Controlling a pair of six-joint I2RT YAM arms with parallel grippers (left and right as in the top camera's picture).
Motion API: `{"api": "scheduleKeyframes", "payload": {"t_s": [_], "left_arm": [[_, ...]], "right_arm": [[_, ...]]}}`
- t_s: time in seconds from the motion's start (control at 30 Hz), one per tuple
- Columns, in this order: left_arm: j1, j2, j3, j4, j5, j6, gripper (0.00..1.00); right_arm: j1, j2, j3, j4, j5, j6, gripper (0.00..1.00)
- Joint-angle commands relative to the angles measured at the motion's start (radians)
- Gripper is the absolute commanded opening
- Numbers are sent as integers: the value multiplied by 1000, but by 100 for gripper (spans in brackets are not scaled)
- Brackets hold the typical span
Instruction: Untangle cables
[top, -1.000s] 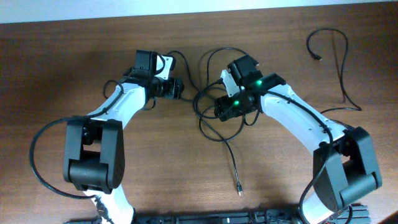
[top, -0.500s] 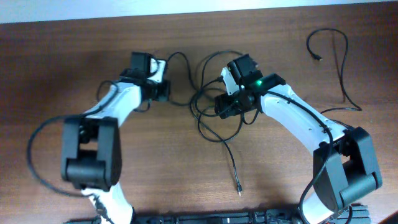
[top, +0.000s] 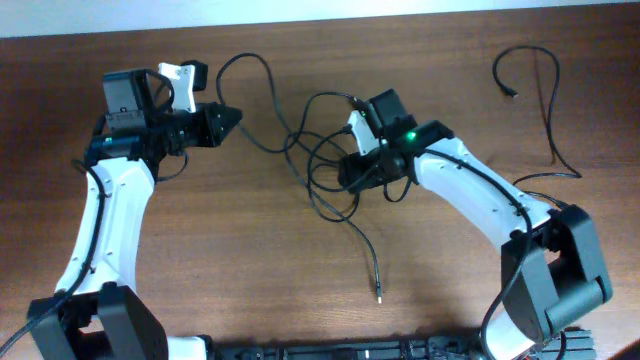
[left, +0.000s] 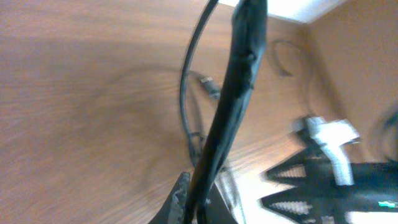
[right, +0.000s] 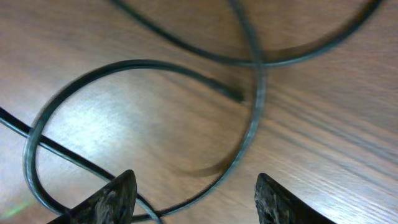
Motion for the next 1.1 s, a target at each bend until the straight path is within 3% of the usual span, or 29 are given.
{"api": "scheduleKeyframes", "payload": {"t_s": [0.0, 0.3, 0.4, 0.5, 0.7, 0.9, 1.0, 1.07], "left_arm": [[2, -26, 10, 46, 242, -3, 0], [2, -26, 9, 49, 239, -3, 0], [2, -26, 9, 49, 239, -3, 0], [2, -26, 9, 49, 239, -3, 0], [2, -26, 9, 49, 231, -3, 0], [2, -26, 9, 44, 220, -3, 0], [2, -26, 9, 44, 220, -3, 0], [2, -26, 9, 44, 220, -3, 0]], "right_arm": [[74, -6, -11, 3, -21, -17, 61], [181, -6, -11, 21, -32, -37, 63], [182, -6, -11, 21, -16, -37, 70], [182, -6, -11, 21, -21, -37, 70], [182, -6, -11, 85, -223, -37, 71], [182, -6, -11, 157, -228, -37, 72], [182, -6, -11, 197, -196, -37, 71], [182, 5, -11, 197, -148, -37, 63]]}}
